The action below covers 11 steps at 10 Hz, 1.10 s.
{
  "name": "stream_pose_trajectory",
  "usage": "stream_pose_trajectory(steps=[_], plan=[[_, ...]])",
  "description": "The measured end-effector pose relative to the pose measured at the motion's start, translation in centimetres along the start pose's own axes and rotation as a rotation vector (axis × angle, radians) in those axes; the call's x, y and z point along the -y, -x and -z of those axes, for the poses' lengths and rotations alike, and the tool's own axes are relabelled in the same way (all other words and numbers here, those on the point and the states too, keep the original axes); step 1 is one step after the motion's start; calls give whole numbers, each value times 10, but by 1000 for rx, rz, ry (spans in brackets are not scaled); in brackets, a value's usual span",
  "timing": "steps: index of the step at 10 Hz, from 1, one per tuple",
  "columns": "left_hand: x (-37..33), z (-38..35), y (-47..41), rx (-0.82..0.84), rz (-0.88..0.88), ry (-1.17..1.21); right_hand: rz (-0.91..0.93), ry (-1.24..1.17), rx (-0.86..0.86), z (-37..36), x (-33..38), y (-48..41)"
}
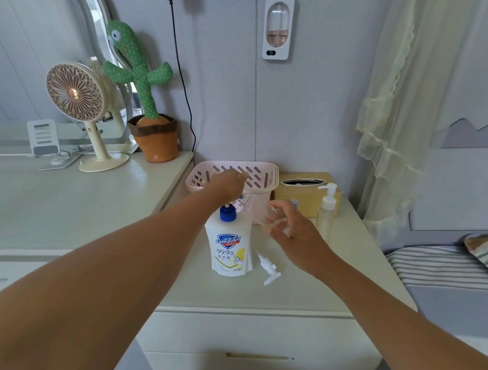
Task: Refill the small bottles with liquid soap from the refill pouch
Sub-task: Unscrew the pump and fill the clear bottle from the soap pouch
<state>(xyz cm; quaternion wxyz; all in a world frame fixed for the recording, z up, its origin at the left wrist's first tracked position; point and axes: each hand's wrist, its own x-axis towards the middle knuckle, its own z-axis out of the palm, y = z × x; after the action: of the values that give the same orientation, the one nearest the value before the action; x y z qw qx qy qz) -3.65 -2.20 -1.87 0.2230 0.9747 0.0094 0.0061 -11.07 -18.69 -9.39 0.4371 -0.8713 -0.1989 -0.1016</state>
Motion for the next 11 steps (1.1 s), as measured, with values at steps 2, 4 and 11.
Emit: stream_pose_trajectory(steps=[2, 4, 11], plan=[[7, -13, 8, 41, 28, 90, -16, -14, 14, -9, -5, 9], [-4, -2, 17, 69, 92, 118, -21, -51, -12, -11, -1, 11], [1, 2, 20, 39, 70, 158, -35, -59, -60, -7, 5, 6]])
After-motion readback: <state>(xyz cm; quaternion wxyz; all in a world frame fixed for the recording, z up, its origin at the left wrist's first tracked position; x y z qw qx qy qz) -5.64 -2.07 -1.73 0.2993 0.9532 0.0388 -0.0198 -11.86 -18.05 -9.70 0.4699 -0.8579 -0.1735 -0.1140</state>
